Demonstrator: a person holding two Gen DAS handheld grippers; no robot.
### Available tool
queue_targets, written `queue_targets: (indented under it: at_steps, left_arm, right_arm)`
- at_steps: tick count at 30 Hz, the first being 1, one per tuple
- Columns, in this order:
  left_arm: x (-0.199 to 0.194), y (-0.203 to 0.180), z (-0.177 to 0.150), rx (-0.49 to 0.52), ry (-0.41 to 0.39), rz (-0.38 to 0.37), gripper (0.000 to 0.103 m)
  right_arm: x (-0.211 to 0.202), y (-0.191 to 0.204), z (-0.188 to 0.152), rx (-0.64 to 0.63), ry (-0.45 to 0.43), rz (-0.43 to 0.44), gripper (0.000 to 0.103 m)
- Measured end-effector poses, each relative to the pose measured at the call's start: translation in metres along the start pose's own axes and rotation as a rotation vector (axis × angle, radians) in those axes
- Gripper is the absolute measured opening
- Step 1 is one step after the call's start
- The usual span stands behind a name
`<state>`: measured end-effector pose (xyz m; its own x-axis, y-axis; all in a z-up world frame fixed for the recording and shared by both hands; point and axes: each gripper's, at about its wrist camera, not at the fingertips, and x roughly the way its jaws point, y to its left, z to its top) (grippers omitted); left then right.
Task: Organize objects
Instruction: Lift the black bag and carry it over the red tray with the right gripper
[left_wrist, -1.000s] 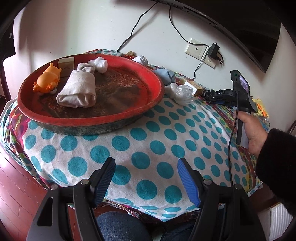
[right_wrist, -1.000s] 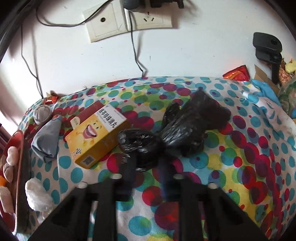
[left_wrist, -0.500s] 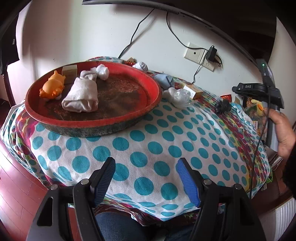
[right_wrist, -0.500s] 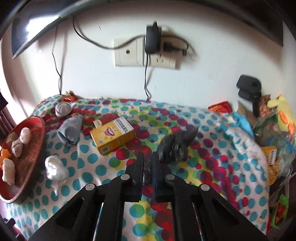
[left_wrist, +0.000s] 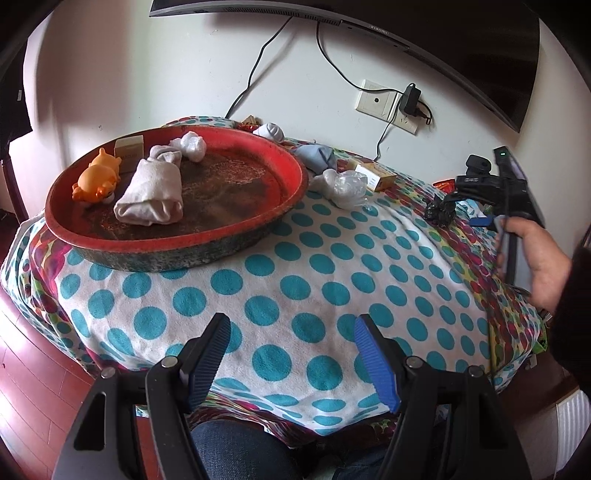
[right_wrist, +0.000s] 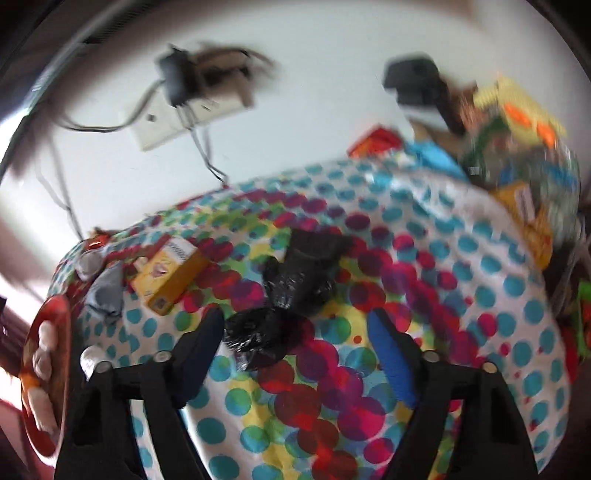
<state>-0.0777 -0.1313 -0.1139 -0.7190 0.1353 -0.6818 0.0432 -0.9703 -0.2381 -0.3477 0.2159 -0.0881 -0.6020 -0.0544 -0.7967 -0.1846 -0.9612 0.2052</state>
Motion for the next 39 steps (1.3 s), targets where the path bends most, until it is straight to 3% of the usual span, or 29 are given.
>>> queue_targets:
  at_steps: [2, 5, 7, 9, 15, 26, 39]
  left_arm:
    - [0.002, 0.002, 0.0, -0.004, 0.007, -0.001, 0.071]
    - [0.007, 0.004, 0.001, -0.015, 0.023, -0.004, 0.071]
    - [0.008, 0.006, 0.001, -0.022, 0.028, -0.008, 0.071]
    - [0.007, 0.007, 0.001, -0.023, 0.027, -0.01, 0.071]
    - [0.003, 0.006, 0.001, -0.02, 0.014, -0.004, 0.071]
    - [-0.015, -0.006, -0.002, 0.027, -0.055, 0.061, 0.071]
    - [-0.045, 0.011, -0.01, -0.001, -0.088, 0.103, 0.071]
  right_arm:
    - [0.018, 0.008, 0.002, 0.009, 0.025, -0.028, 0.069]
    - [0.038, 0.03, 0.002, -0.078, 0.05, -0.078, 0.057]
    - [0.048, 0.05, -0.001, -0.17, 0.079, -0.106, 0.02]
    - [0.047, 0.061, -0.004, -0.229, 0.064, -0.122, 0.019]
    - [0.001, 0.094, -0.001, -0.393, -0.087, -0.099, 0.018]
    - [-0.099, 0.132, 0.031, -0.454, -0.261, -0.091, 0.018]
    - [-0.187, 0.192, 0.018, -0.543, -0.378, -0.051, 0.018]
